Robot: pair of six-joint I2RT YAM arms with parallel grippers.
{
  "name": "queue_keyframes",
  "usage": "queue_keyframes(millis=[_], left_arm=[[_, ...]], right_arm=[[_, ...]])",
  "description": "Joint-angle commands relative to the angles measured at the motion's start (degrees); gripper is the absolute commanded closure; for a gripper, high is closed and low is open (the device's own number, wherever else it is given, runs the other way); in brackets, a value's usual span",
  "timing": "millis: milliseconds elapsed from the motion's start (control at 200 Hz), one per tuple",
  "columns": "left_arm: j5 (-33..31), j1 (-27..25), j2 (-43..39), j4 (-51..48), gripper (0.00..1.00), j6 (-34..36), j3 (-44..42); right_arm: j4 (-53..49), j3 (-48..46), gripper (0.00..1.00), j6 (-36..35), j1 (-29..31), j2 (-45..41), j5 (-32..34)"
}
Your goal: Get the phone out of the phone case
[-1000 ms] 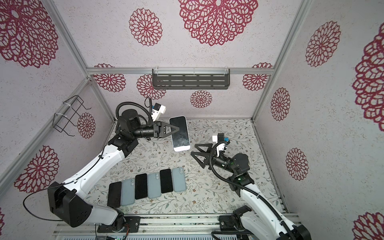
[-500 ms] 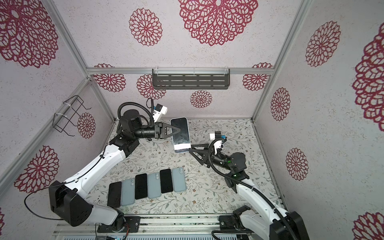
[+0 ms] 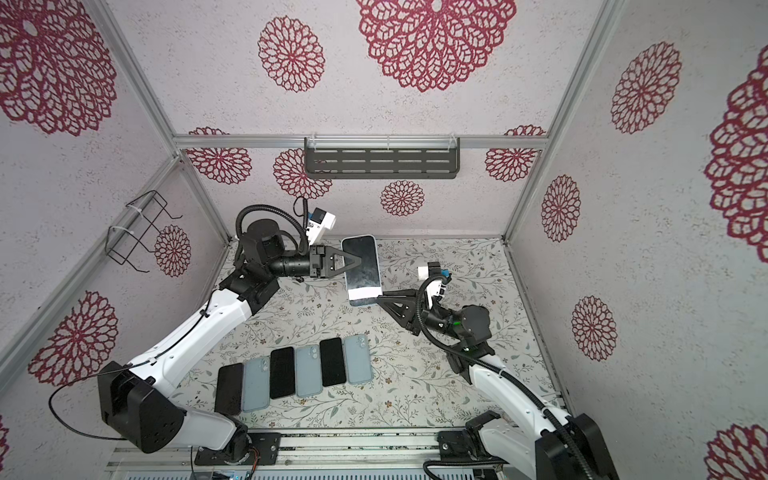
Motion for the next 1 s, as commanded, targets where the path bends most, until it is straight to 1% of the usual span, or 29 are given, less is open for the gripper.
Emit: queue_keyframes(millis=[0, 250, 350, 500, 560, 696, 781, 911, 991], left_arm=[[0.1, -0.24, -0.49, 3.1, 1.0, 0.69, 0.46], [-0.56, -0.03, 0.06, 3.5, 1.0, 0.1, 0.47], [-0.56, -0.03, 0.1, 4.06, 1.0, -0.25, 0.46], [-0.56, 0.11, 0.18, 4.3, 1.0, -0.35, 0.4], [-0.52, 0.03, 0.28, 4.33, 1.0, -0.35, 0.38], [-0.64, 0.04, 0.15, 4.32, 1.0, -0.51, 0.2], [-0.98, 0.11, 0.3, 5.29, 1.0, -1.37, 0.11], [-0.86, 0.22, 1.57, 10.02, 1.0, -6.69, 0.06], [-0.25, 0.37, 3.17, 14.77, 1.0, -12.67, 0.68]], right_arm=[[4.71, 0.51, 0.8, 0.69, 0.55, -0.38, -1.42], [5.11, 0.16, 0.81, 1.19, 0.59, -0.62, -2.91], [5.36, -0.1, 0.72, 1.18, 0.64, -0.65, -3.46], [5.87, -0.55, 0.72, 1.27, 0.59, -1.03, -3.28], [5.86, -0.55, 0.76, 1.19, 0.55, -1.04, -3.03], [6.32, -0.39, 0.88, 1.34, 0.59, -0.89, -3.13], [6.4, -0.42, 1.0, 1.35, 0.56, -0.62, -3.82], [6.35, -1.22, 1.0, -0.55, 0.59, -1.04, -4.61], [5.82, -1.69, 1.0, -4.11, 0.51, -1.65, -5.85]])
